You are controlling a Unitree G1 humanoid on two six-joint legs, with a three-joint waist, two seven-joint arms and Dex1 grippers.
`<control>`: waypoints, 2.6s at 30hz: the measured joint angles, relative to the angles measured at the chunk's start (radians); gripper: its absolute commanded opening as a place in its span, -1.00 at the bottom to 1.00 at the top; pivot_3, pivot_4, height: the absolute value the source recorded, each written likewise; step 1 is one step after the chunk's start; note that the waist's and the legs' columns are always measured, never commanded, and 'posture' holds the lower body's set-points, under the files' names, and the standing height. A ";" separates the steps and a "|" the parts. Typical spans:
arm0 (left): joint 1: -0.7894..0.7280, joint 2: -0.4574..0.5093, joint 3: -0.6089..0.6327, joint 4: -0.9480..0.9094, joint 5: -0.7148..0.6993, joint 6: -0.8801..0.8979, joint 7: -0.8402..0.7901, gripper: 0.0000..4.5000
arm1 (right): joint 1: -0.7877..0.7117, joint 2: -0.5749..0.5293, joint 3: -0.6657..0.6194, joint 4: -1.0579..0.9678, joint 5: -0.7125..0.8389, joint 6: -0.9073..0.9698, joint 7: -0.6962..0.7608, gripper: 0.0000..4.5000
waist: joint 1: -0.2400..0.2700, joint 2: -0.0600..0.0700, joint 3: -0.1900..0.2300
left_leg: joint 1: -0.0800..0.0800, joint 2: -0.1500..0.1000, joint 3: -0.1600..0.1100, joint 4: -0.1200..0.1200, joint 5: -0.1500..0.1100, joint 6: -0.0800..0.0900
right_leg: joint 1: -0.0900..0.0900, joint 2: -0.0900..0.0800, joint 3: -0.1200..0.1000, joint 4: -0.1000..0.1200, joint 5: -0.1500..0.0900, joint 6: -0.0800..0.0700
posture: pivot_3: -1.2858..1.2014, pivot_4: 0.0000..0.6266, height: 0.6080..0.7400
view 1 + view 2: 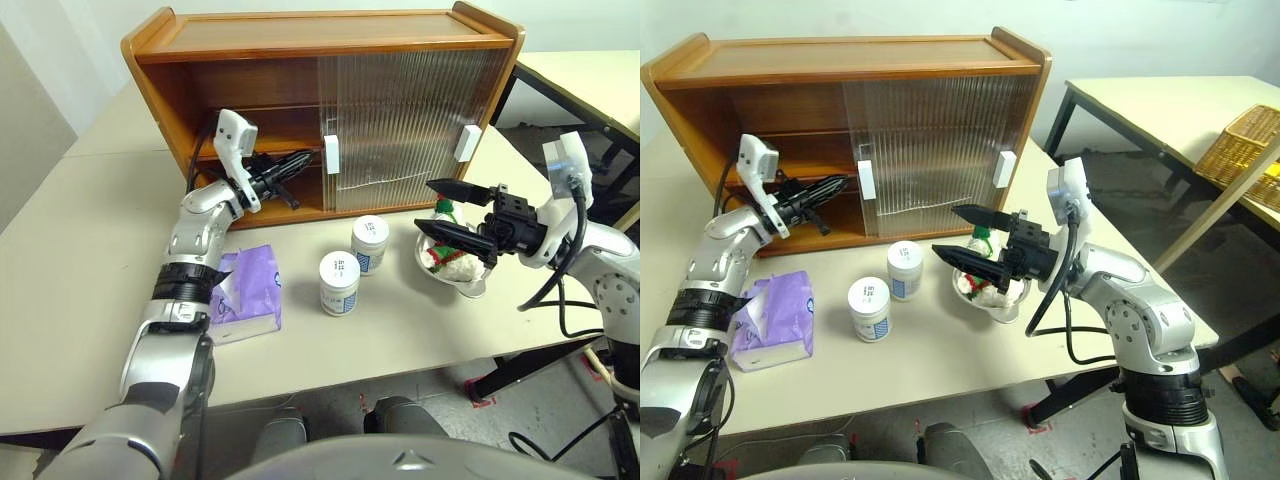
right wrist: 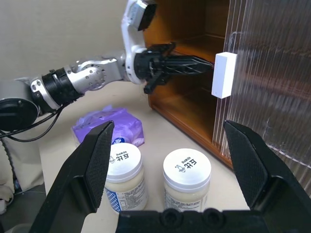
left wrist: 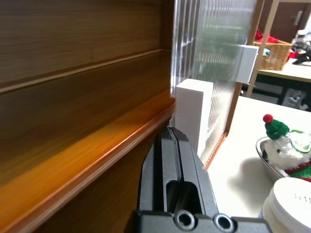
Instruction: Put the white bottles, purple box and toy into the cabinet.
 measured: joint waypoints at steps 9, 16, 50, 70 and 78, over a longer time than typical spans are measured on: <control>0.219 0.208 0.107 -0.377 -0.141 0.233 -0.025 0.59 | -0.030 0.016 0.031 0.062 -0.017 -0.012 0.054 1.00 | 0.016 0.000 0.000 | 0.001 0.000 0.000 -0.002 0.000 0.000 | -0.001 0.000 0.000 0.001 0.000 -0.004 | -0.06 -1.00 1.00; 0.322 0.422 0.168 -0.519 -0.259 0.390 -0.168 0.99 | -0.063 0.024 0.051 0.096 -0.032 -0.022 0.090 1.00 | 0.050 0.001 -0.001 | 0.000 0.001 0.000 -0.003 -0.001 -0.002 | -0.006 0.000 0.000 0.006 0.003 -0.022 | -0.03 -1.00 1.00; 0.647 0.763 -0.062 -0.634 -0.013 0.223 -0.530 0.99 | -0.122 0.035 0.074 0.116 -0.044 0.003 0.091 1.00 | 0.056 0.007 -0.004 | -0.002 0.010 -0.011 -0.010 -0.004 -0.007 | -0.026 0.002 0.022 0.009 0.012 -0.045 | -0.04 -1.00 1.00; 0.521 0.654 -0.148 -0.562 0.044 0.195 -0.496 -0.90 | -0.103 0.029 0.072 0.104 -0.044 0.000 0.088 1.00 | 0.045 0.007 -0.004 | -0.001 0.009 -0.012 -0.010 -0.002 -0.003 | -0.025 0.004 0.023 0.008 0.017 -0.037 | -0.05 -1.00 1.00; 0.513 0.677 -0.148 -0.563 0.036 0.206 -0.543 -0.98 | -0.104 0.030 0.073 0.111 -0.048 -0.004 0.094 1.00 | 0.045 0.007 -0.004 | 0.000 0.010 -0.013 -0.010 -0.002 -0.003 | -0.026 0.004 0.023 0.008 0.017 -0.038 | -0.05 -1.00 1.00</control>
